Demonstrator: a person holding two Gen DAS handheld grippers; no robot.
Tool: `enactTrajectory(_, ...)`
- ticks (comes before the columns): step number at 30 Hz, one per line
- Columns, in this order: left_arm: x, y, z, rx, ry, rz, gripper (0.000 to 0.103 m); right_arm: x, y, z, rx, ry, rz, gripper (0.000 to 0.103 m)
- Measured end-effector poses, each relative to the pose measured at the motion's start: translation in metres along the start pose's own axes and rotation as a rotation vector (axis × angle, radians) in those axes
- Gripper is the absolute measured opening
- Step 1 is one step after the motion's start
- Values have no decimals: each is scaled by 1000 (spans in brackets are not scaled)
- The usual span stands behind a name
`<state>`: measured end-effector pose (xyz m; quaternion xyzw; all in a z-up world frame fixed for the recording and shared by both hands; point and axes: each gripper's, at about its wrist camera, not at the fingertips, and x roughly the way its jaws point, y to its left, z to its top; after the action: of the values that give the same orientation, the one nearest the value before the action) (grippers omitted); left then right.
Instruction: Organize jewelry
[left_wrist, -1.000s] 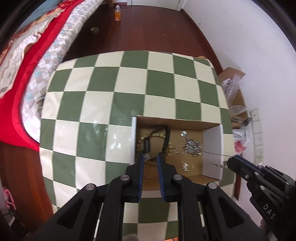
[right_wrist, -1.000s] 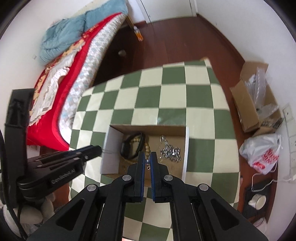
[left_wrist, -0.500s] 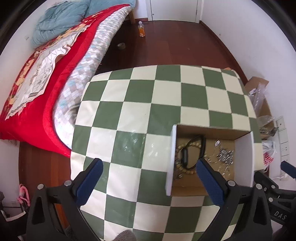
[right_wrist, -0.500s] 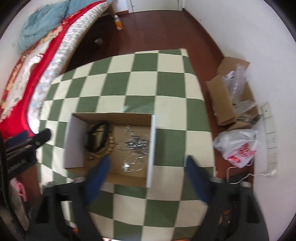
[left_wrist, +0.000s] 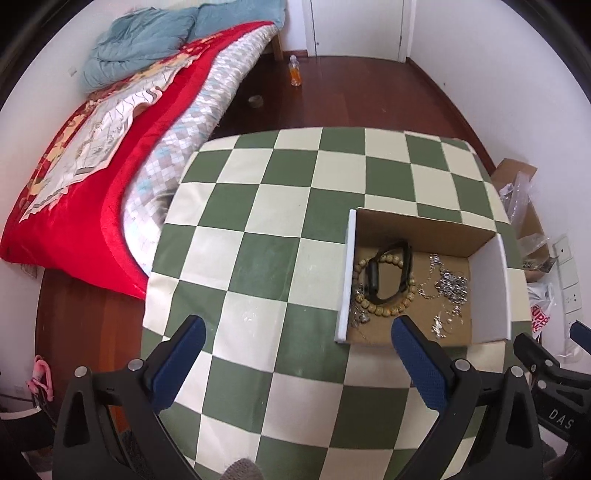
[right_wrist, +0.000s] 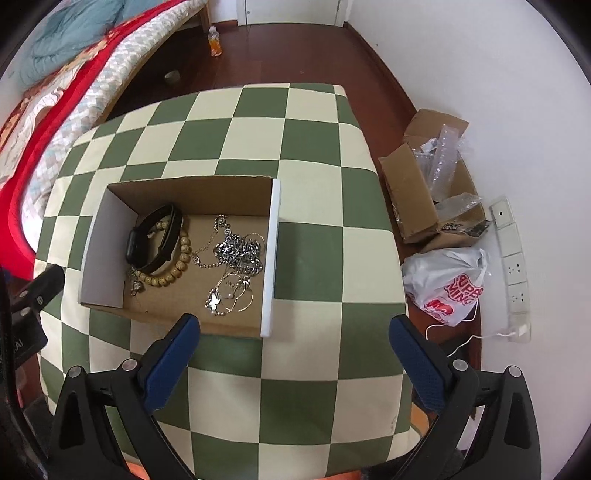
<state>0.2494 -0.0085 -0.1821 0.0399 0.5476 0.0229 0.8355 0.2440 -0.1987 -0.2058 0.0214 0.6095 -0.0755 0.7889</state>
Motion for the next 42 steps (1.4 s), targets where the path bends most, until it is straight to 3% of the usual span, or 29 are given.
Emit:
enactTrajectory(7,-48,3,-21,2,-77,-11,103,-42,-7,-22,12,-89,-9,103)
enactTrajectory(24,-188,21,-70,9,-306,-49,103,-200,-20,-96,15,-352,18,103)
enactTrajectory(34,-226,27,-92,-18,-283,-83,103,-265,-23,-126,2,-441,28,103)
enactTrajectory(42,-240,24,-84,-18,-289,-87,103,-287,-29,-126,8,-445,34,103)
